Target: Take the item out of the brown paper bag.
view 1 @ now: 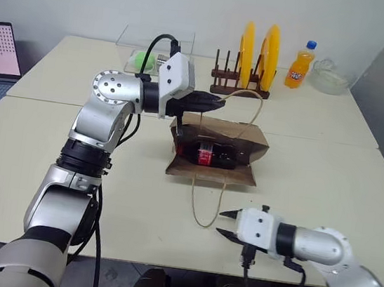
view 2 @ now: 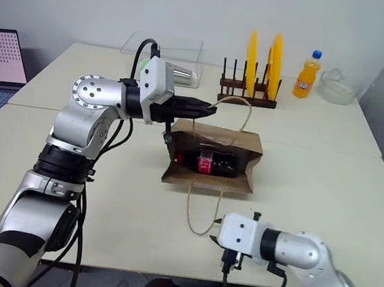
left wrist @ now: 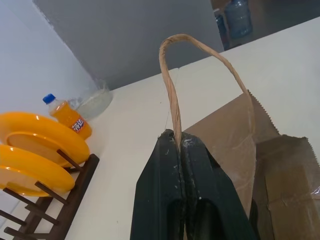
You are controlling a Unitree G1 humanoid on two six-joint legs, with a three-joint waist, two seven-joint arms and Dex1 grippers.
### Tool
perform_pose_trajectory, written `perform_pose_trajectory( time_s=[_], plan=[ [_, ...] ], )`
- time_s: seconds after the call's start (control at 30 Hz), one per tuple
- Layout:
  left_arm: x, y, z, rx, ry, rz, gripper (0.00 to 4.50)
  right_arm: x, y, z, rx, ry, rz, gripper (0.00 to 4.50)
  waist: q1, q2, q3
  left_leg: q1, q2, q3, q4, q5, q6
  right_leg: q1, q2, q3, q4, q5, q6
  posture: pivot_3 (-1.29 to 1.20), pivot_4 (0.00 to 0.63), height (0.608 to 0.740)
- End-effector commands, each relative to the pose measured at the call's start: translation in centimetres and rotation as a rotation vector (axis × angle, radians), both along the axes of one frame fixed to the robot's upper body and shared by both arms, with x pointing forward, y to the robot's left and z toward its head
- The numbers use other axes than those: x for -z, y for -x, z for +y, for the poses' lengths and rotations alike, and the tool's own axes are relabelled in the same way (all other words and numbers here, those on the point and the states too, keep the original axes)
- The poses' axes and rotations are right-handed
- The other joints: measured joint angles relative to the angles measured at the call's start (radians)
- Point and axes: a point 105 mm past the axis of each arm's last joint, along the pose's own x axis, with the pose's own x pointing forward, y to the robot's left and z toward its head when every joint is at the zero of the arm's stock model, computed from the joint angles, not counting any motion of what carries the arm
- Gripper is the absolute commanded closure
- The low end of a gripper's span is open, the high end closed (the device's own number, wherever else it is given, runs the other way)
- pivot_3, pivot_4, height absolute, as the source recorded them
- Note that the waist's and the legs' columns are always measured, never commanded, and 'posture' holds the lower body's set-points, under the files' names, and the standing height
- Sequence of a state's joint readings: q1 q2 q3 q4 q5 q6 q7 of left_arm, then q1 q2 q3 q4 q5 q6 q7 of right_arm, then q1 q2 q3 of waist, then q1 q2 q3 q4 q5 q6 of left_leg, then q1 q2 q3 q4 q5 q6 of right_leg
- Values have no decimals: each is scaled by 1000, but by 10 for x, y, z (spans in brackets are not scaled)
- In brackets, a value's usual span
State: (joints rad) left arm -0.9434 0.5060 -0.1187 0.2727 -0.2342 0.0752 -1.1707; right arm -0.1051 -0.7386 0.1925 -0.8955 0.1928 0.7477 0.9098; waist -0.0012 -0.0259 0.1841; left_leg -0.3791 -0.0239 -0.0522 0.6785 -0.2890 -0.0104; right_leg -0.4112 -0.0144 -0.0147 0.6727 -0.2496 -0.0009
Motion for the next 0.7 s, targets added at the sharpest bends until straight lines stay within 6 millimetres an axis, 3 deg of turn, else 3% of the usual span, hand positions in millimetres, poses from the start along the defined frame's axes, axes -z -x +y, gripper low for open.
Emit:
perform_pose_trajectory(
  time_s=[0.03,0.17,0.3,0.43,0.57,0.7],
  plan=[
    [-11,6,-3,23,8,-64,4500,-39,5,4,-39,-166,69,2986,-4,0,0,0,0,0,0,0,0,0,0,0,0,0,0,0,150,740],
    [-12,4,-2,20,14,-69,4500,-52,-18,9,6,-178,10,2986,-3,0,0,1,0,0,0,0,0,0,0,0,0,0,0,0,150,740],
    [-18,2,-2,4,33,-96,4500,-63,-74,32,100,-143,-150,2986,-11,0,0,1,0,2,0,0,0,-1,0,1,1,0,0,0,150,740],
    [-20,0,0,0,34,-110,4500,-48,-107,44,115,16,-232,2986,-9,0,0,-2,0,1,0,0,0,-4,0,1,3,2,-3,0,150,740],
    [-23,-1,0,-3,40,-120,4500,-39,-124,54,100,90,-282,2986,-7,0,0,-8,-1,3,0,0,0,-10,-1,2,5,3,-5,0,150,740],
    [-23,-2,0,-8,42,-126,4500,-26,-132,53,104,171,-322,2044,-7,0,0,-9,-1,3,0,2,-4,-11,-2,2,4,3,-5,0,150,740]
  ],
)
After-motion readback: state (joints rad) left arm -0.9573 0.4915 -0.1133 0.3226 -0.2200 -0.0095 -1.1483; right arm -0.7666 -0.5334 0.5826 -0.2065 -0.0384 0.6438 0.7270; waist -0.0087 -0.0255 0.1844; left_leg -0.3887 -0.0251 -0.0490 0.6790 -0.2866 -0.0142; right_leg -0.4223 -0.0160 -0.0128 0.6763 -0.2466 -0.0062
